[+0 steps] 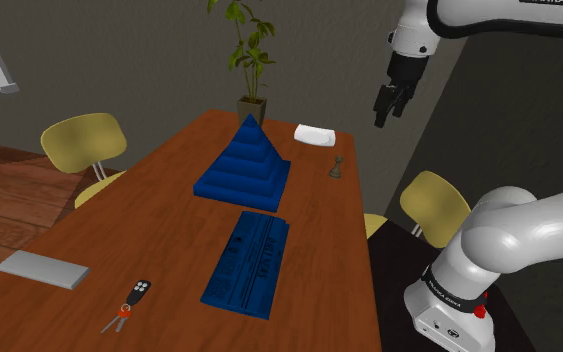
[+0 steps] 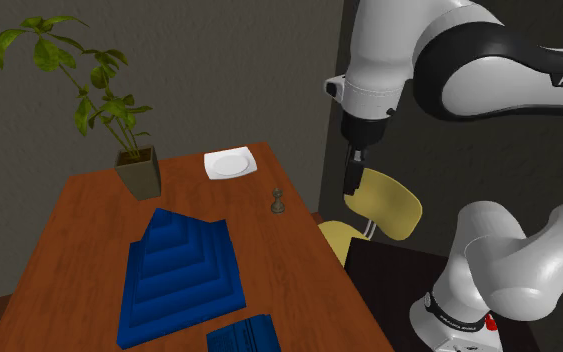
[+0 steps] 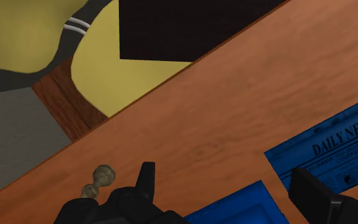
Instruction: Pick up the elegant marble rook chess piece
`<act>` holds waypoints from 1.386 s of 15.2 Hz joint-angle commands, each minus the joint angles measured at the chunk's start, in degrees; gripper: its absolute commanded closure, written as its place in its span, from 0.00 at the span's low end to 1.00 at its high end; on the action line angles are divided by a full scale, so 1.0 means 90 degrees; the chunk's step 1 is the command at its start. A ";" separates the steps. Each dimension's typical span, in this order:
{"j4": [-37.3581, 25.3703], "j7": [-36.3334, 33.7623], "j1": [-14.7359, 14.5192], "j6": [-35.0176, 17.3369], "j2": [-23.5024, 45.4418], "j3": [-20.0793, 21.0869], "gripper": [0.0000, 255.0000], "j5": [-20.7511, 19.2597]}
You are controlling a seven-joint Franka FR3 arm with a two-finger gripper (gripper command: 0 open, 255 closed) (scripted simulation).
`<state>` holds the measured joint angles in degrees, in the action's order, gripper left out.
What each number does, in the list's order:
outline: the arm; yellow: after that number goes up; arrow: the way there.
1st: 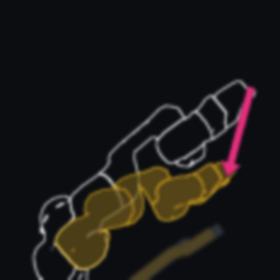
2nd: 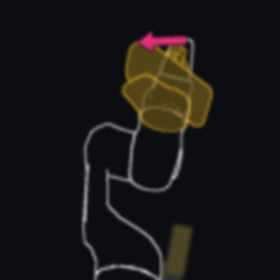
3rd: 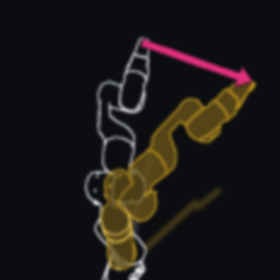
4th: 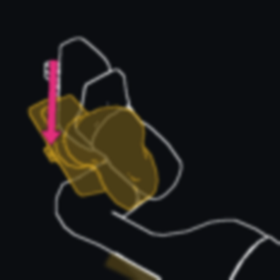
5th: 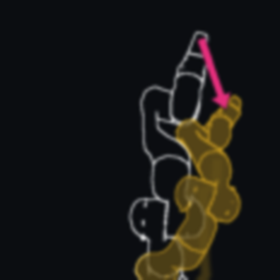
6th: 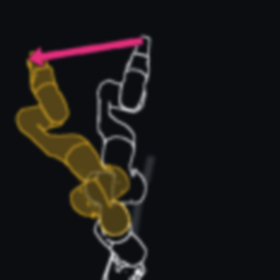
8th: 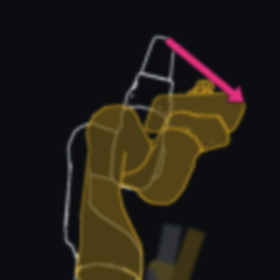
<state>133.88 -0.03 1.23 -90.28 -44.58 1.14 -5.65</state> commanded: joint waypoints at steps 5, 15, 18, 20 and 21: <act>0.0465 0.0263 0.0110 -0.0889 0.0299 -0.0278 0.00 -0.0285; 0.0974 0.0823 0.0421 -0.3194 0.1737 -0.0994 0.00 -0.0928; 0.0933 0.0979 0.0505 -0.3870 0.2337 -0.1201 0.00 -0.1067; 0.0856 0.1085 0.0552 -0.4305 0.2769 -0.1336 0.00 -0.1137; 0.0803 0.1141 0.0574 -0.4516 0.2993 -0.1400 0.00 -0.1161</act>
<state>141.44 9.75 6.20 -128.62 -19.79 -10.85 -15.82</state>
